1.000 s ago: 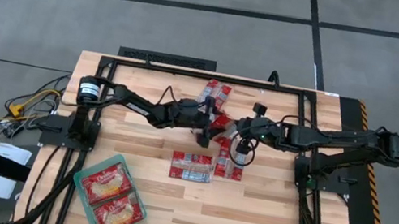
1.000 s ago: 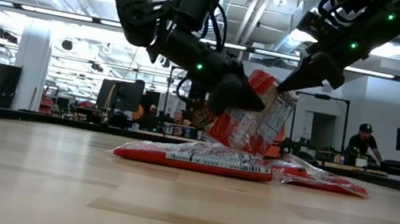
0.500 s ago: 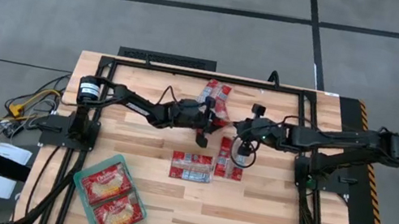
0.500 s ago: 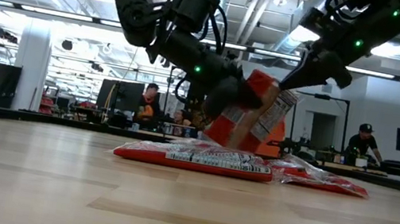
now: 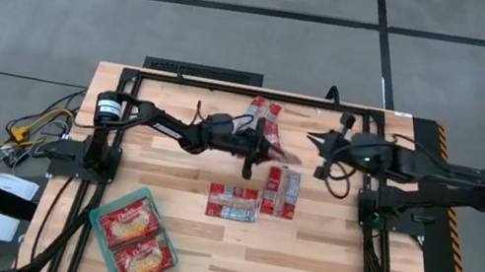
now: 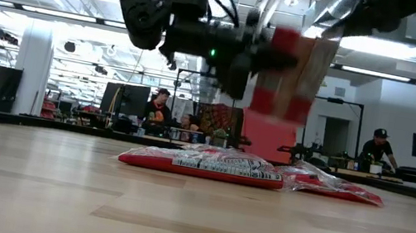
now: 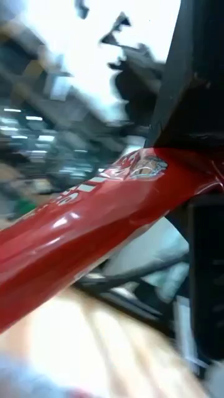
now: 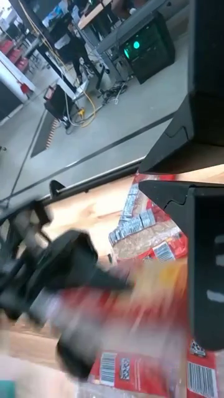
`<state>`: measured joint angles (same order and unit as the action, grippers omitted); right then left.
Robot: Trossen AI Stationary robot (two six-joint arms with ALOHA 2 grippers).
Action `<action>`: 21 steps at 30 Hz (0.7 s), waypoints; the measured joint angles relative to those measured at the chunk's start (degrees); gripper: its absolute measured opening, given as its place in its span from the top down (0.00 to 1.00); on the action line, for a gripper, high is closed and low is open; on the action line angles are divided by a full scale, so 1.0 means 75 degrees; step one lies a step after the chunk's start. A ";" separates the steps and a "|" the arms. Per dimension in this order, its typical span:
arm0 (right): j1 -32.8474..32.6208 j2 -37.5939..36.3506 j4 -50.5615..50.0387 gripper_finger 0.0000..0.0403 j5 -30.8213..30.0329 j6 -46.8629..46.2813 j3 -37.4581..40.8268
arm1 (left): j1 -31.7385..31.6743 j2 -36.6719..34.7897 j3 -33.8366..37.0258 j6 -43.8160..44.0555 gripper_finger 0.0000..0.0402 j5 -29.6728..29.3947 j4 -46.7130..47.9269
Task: Sort popcorn bags into baskets
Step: Put the red popcorn bag into the green bin
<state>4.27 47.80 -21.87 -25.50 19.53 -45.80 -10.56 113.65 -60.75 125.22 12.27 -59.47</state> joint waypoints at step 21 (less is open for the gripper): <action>-0.0020 -0.0584 -0.1257 0.88 0.1064 -0.0826 0.0020 | 0.1017 -0.2450 -0.0009 -0.4859 0.94 0.6265 0.3413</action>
<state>4.12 43.42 -31.30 -17.52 13.33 -45.65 -2.94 95.27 -60.82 88.78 59.26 -33.87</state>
